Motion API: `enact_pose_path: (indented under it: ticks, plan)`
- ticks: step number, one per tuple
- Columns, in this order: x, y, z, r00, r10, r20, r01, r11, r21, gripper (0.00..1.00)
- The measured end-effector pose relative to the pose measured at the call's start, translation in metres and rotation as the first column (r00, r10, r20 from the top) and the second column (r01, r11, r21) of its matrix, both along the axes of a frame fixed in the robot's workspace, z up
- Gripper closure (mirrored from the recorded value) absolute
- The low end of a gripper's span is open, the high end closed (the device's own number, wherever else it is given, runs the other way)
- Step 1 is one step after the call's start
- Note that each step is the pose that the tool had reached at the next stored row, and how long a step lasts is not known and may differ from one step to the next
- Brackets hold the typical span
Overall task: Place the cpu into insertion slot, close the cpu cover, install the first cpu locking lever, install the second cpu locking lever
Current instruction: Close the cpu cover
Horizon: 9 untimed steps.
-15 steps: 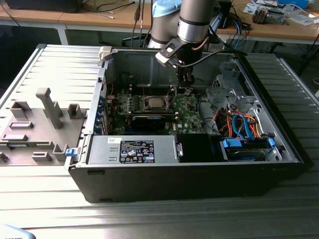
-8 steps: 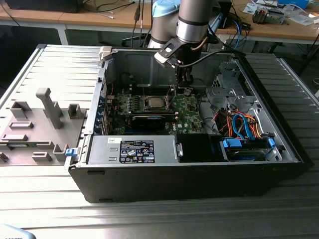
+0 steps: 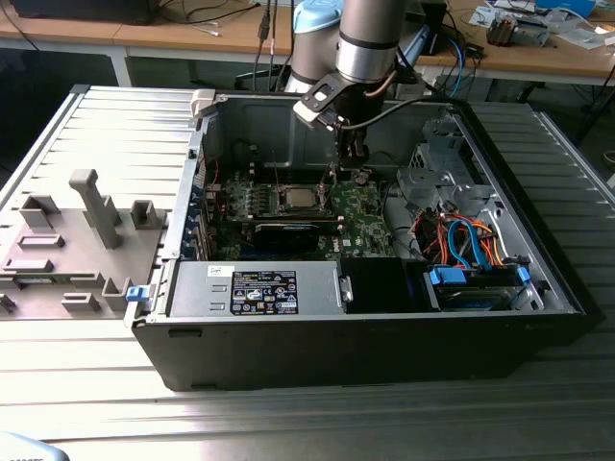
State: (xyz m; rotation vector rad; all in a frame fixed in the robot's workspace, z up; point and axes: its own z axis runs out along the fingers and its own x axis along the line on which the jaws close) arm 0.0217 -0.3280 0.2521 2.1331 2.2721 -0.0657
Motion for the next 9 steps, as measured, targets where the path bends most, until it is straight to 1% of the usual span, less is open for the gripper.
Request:
enact_pose_path:
  ticks: [9]
  plan:
    - [-0.0046, 0.0000, -0.0002, 1.0000, 0.000, 0.0000, 0.000, 1.0000, 0.0000, 0.89]
